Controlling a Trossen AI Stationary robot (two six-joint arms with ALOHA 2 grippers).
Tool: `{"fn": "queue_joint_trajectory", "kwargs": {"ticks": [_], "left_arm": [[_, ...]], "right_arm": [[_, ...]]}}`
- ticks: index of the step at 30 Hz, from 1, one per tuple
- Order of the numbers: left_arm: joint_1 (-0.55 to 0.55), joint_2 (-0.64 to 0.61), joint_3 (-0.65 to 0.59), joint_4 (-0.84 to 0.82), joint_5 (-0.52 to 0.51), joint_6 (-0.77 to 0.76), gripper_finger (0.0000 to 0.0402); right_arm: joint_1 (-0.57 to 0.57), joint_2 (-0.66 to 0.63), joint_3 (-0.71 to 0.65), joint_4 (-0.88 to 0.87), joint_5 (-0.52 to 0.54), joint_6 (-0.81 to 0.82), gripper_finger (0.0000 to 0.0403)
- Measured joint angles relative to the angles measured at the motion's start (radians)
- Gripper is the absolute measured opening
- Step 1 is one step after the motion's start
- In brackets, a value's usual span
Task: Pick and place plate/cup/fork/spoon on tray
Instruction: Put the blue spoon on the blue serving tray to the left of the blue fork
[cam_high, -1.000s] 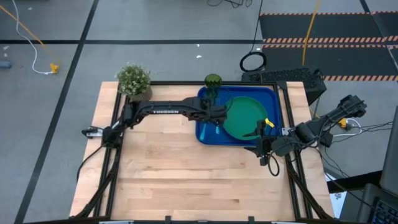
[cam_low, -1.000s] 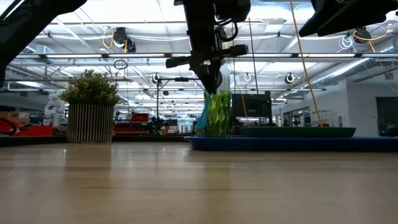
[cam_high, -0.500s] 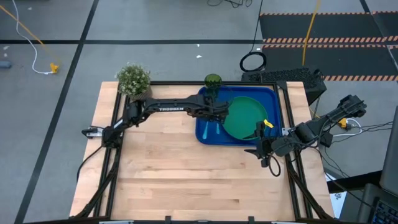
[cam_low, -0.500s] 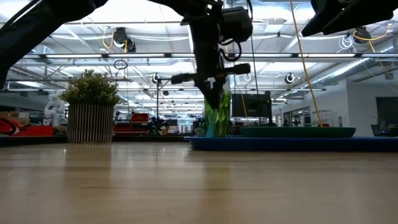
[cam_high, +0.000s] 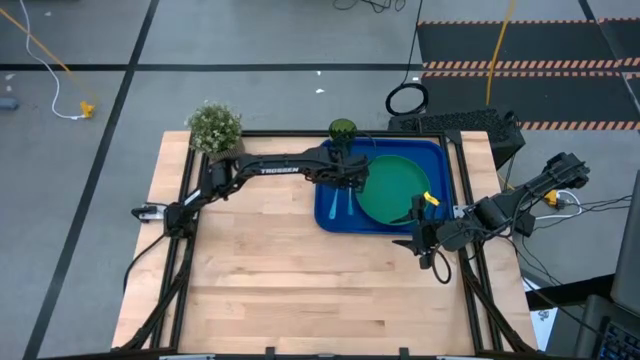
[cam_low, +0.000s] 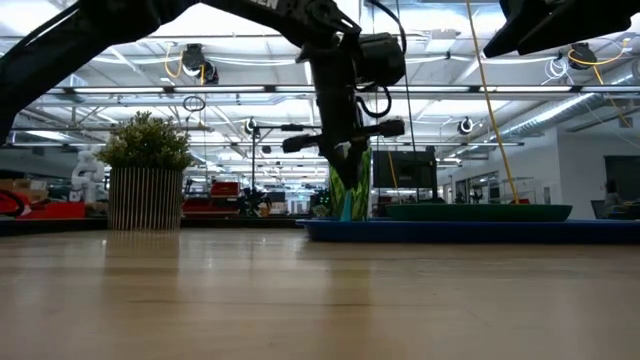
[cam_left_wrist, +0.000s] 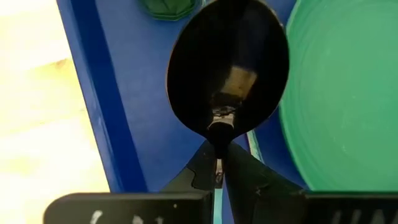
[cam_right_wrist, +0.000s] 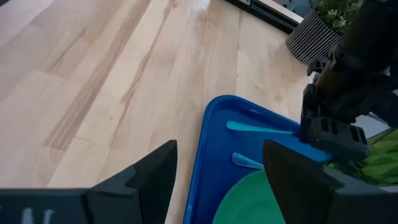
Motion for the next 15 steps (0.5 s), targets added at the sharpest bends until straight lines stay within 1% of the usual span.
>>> {"fn": "queue_joint_trajectory", "kwargs": {"ticks": [6,12,15], "left_arm": [[0.004,0.015,0.0,0.001,-0.01,-0.001,0.0021],[0.011,0.039,-0.001,0.012,-0.017,-0.005,0.0021],[0.011,0.054,0.0,0.036,-0.024,-0.017,0.0021]], "right_arm": [[0.0,0.0,0.0,-0.002,-0.002,-0.002,0.023],[0.0,0.0,0.0,-0.001,-0.053,-0.002,0.023],[0.0,0.0,0.0,-0.001,-0.056,-0.013,0.023]]}}
